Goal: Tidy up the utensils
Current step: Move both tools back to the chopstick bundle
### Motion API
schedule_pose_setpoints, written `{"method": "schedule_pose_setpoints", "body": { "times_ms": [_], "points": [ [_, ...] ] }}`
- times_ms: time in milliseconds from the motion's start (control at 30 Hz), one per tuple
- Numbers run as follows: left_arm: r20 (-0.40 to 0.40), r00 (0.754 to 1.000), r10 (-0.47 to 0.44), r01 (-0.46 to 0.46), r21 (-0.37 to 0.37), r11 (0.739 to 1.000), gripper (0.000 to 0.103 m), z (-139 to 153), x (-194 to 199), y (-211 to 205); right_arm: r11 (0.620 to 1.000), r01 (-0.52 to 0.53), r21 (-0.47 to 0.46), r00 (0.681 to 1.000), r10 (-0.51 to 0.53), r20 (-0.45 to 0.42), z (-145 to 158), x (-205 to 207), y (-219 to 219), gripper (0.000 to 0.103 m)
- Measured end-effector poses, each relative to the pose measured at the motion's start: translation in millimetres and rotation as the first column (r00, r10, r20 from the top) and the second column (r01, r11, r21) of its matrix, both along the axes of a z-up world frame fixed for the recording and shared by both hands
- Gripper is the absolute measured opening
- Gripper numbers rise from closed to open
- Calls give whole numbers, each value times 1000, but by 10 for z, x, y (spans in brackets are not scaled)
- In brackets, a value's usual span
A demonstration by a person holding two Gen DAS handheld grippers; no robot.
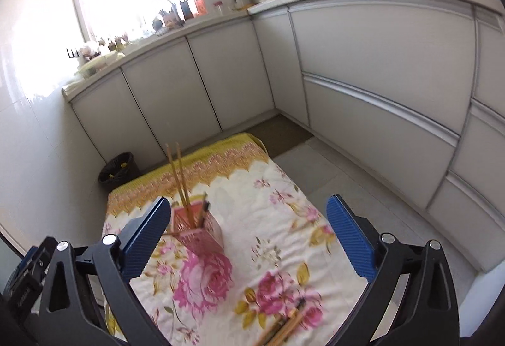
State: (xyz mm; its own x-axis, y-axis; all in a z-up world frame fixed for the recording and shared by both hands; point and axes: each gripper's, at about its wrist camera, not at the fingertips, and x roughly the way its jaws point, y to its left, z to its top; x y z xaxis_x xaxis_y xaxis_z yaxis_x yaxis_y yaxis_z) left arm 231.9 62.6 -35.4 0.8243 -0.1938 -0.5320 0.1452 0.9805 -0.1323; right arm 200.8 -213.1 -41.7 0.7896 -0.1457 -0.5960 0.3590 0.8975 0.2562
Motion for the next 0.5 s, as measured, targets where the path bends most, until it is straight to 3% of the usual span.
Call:
{"method": "schedule_pose_setpoints", "body": {
  "times_ms": [167, 367, 500],
  "points": [
    [-82, 994, -72, 75, 30, 997, 91, -233, -81, -290, 993, 69, 99, 989, -55, -136, -467, -558, -272, 96],
    [-177, 972, -156, 172, 77, 982, 91, -491, -180, -690, 994, 78, 71, 981, -64, -186, -701, -1015, -241, 96],
    [-278, 929, -244, 286, 121, 951, 92, -751, -213, -1017, 996, 56, 67, 975, -41, -216, -767, -1180, -158, 96]
  ]
}}
